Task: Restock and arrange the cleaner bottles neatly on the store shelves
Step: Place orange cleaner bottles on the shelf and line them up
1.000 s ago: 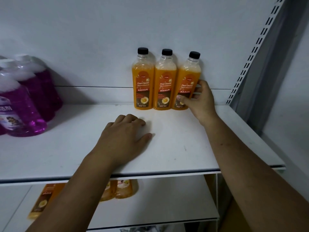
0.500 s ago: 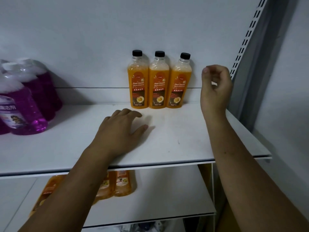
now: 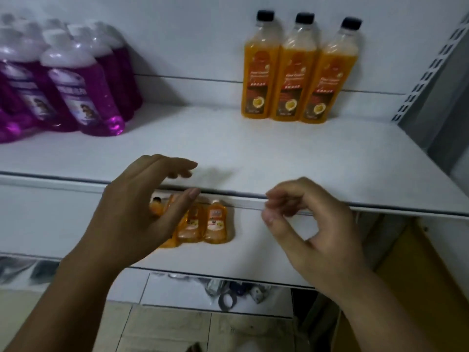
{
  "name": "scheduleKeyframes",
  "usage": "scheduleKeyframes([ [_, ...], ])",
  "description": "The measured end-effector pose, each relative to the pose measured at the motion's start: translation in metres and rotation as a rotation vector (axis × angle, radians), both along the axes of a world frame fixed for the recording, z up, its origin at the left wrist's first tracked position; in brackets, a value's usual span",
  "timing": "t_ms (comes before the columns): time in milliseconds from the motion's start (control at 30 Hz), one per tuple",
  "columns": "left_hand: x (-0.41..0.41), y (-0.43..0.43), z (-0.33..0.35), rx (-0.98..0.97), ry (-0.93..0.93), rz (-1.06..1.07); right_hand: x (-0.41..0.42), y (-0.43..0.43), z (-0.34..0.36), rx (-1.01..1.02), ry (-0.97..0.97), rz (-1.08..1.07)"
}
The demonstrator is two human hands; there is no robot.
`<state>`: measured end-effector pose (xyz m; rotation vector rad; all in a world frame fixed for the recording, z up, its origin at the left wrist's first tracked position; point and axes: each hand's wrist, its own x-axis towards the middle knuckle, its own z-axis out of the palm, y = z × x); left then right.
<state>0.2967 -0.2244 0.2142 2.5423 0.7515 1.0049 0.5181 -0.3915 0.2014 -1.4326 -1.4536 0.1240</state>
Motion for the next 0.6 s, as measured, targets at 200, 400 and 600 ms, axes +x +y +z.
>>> scheduleKeyframes([
  [200,-0.051,-0.001,-0.068,-0.084,0.081,0.121,-0.017,0.027,-0.081,-0.173,-0.014,0.075],
  [400,-0.044,0.051,-0.182,-0.396,0.29,0.223,-0.012,0.09,-0.17,-0.507,0.158,-0.017],
  [600,-0.007,0.146,-0.273,-0.586,0.319,0.39,-0.002,0.167,-0.283,-0.773,0.404,-0.172],
])
